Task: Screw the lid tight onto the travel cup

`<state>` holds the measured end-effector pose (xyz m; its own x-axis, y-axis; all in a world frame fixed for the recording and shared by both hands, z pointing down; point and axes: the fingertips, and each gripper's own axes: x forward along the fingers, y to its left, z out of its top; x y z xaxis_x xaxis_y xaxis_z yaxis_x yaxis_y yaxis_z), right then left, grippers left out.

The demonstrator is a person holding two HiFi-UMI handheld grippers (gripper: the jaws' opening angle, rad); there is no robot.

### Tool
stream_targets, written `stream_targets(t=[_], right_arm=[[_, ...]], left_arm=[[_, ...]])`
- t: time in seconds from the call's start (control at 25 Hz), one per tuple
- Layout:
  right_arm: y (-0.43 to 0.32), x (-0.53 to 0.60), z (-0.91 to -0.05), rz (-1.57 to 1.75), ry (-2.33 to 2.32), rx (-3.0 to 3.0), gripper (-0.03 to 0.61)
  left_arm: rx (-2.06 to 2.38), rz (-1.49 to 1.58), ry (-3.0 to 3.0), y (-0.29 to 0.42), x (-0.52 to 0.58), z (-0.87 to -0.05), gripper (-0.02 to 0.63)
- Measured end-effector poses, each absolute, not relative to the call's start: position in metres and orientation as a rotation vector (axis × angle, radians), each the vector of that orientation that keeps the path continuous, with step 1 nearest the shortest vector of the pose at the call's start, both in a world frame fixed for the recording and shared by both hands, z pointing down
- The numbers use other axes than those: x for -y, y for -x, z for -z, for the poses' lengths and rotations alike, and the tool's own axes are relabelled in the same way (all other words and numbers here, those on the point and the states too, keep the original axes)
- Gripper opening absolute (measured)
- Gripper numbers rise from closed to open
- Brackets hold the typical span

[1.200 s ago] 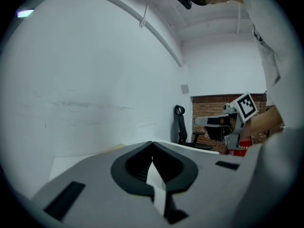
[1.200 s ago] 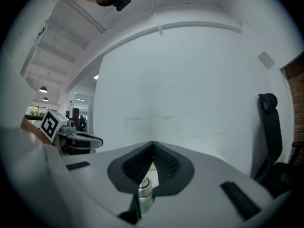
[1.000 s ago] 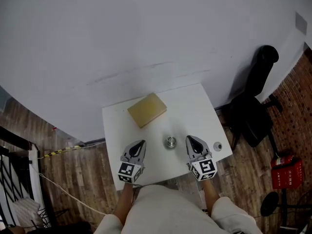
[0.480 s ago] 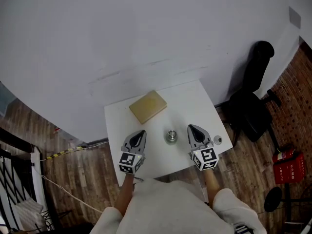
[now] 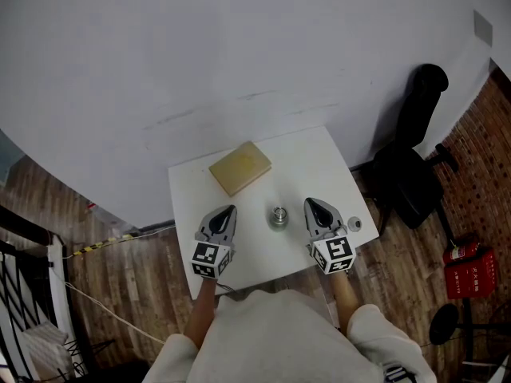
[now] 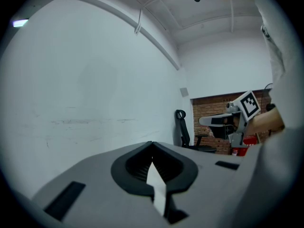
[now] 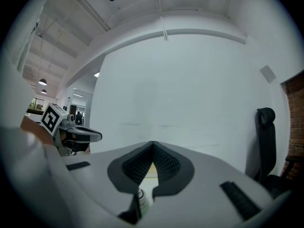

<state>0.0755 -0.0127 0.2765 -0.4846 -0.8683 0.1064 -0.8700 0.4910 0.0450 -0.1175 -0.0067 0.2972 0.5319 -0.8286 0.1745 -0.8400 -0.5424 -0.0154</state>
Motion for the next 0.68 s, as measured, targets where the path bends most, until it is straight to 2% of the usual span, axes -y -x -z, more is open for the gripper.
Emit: stream_targets(t=[0.68], right_arm=[[-0.0711, 0.0107, -0.2818, -0.027, -1.512, 2.602, -0.002]], left_arm=[[1.468, -0.250, -2.694, 0.1178, 0.0076, -0.2967, 0.008]])
